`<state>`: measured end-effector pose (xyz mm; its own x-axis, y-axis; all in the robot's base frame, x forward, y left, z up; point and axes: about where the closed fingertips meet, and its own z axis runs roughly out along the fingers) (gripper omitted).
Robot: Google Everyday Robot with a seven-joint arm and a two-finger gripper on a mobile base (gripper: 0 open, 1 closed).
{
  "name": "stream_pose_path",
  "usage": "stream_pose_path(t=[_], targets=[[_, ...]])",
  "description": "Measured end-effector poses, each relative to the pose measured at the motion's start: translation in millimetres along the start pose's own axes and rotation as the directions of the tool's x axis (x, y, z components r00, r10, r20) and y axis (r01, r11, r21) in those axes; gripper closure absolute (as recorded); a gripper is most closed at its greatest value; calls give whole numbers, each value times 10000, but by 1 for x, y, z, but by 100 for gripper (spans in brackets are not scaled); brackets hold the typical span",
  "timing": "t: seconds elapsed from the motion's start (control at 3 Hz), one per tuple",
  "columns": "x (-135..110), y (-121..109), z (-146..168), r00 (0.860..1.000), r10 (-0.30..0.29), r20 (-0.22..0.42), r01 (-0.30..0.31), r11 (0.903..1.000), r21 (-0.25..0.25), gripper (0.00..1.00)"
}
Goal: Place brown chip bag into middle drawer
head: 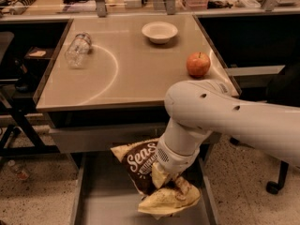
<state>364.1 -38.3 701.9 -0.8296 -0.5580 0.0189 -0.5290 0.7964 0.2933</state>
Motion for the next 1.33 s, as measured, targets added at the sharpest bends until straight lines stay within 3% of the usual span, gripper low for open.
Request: stream_pose_path(t=[0.33, 0.67, 1.33], targets=[[0, 0, 0, 10000, 1, 0, -1, 10000, -2, 100], [-7, 5, 33, 9998, 208, -47, -210, 9993, -320, 100], [-46, 5, 110, 9952, 660, 718, -587, 9932, -1003, 100]])
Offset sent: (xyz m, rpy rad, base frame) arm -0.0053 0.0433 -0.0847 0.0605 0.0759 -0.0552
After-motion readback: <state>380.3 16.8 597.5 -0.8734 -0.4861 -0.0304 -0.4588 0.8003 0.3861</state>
